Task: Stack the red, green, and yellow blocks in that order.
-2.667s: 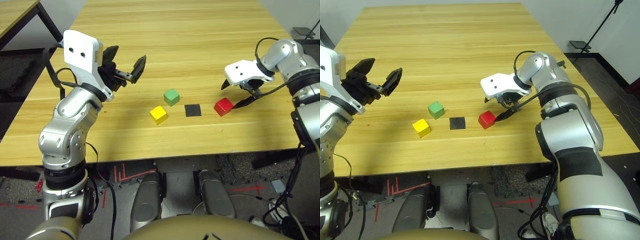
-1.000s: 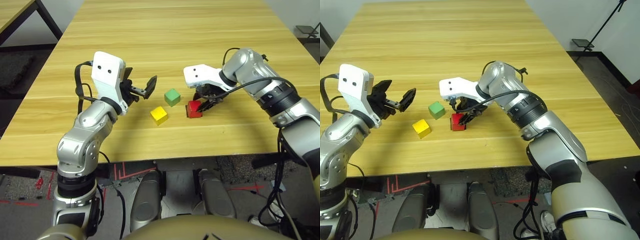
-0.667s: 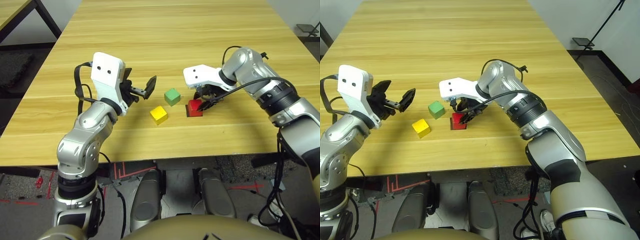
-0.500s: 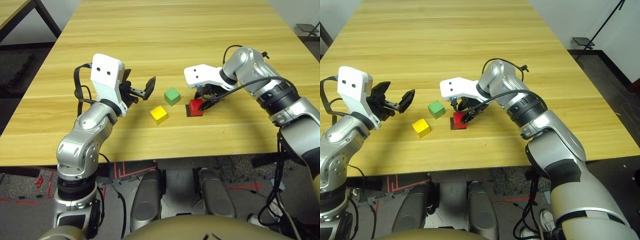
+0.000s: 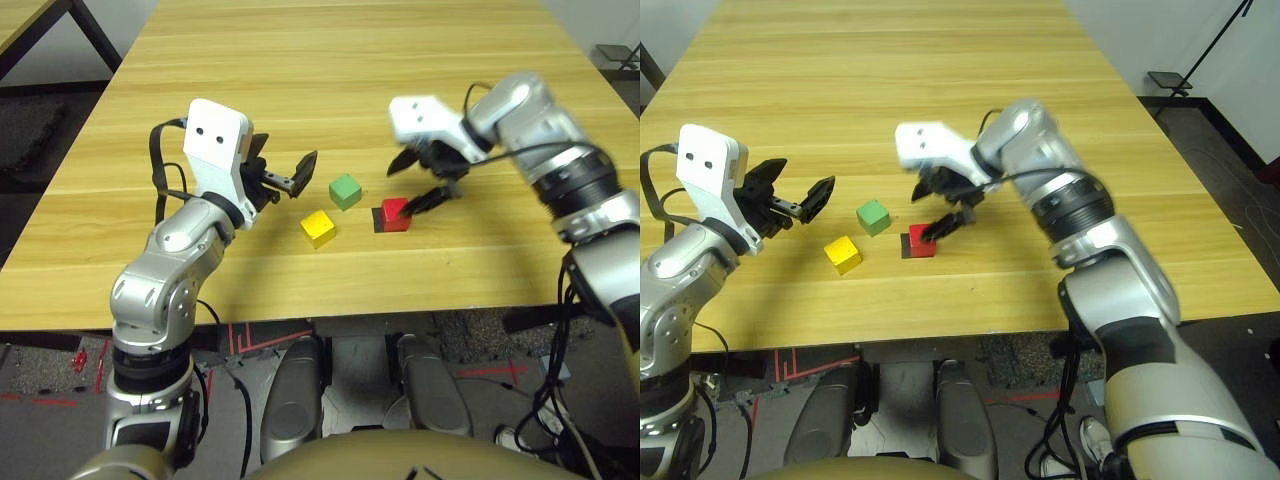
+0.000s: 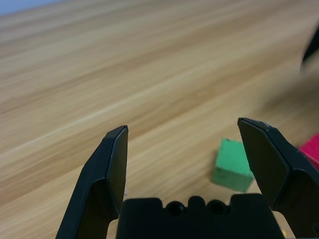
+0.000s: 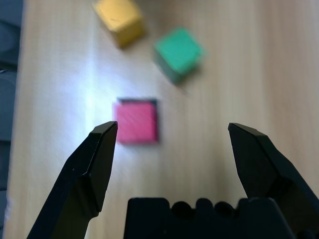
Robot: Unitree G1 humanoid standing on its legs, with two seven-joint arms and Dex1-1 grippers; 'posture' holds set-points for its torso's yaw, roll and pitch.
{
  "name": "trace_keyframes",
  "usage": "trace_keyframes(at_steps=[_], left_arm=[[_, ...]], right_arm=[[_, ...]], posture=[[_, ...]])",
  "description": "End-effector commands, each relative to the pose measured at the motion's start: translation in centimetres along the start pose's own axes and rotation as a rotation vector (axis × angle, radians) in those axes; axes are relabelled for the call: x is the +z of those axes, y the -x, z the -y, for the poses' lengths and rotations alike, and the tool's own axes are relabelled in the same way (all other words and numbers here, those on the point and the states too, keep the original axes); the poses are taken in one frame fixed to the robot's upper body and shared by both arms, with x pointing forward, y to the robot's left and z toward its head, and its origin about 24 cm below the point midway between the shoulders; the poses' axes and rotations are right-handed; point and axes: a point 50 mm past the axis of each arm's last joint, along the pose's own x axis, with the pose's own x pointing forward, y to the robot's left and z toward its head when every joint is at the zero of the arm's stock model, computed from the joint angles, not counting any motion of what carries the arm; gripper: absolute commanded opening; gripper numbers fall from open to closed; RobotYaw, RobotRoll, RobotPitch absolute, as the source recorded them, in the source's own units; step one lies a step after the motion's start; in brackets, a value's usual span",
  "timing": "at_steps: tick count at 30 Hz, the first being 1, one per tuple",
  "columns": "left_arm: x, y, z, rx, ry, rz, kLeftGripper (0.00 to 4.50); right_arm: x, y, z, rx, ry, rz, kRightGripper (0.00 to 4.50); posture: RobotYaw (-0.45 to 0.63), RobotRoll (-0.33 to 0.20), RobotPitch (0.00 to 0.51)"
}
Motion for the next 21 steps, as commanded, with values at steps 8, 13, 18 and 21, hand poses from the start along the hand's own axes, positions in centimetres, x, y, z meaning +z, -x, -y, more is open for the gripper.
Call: trace_keyframes(at_steps=[8, 13, 18, 21], left_arm=[[-0.4, -4.3, 2.6, -0.245, -0.081, -0.278, 4.5], [-1.4, -5.8, 2.2, -0.275, -0.185, -0.339, 4.5], [-2.5, -6.5, 1.4, -0.267, -0.224, -0.372, 4.5], [-3.3, -6.7, 1.0, -0.26, -0.232, -0.39, 4.5]], right_arm=[[-3.0, 0.9, -1.2, -0.068, -0.11, 0.044, 4.48], [-3.2, 0.7, -2.3, -0.095, -0.146, 0.083, 4.48], [-3.4, 0.3, -3.1, -0.109, -0.168, 0.108, 4.48], [-3.2, 0.2, -3.4, -0.12, -0.178, 0.121, 4.48]], posture=[[0.34, -0.129, 0.088], [0.3, -0.099, 0.083], [0.26, -0.082, 0.08], [0.25, -0.077, 0.078]])
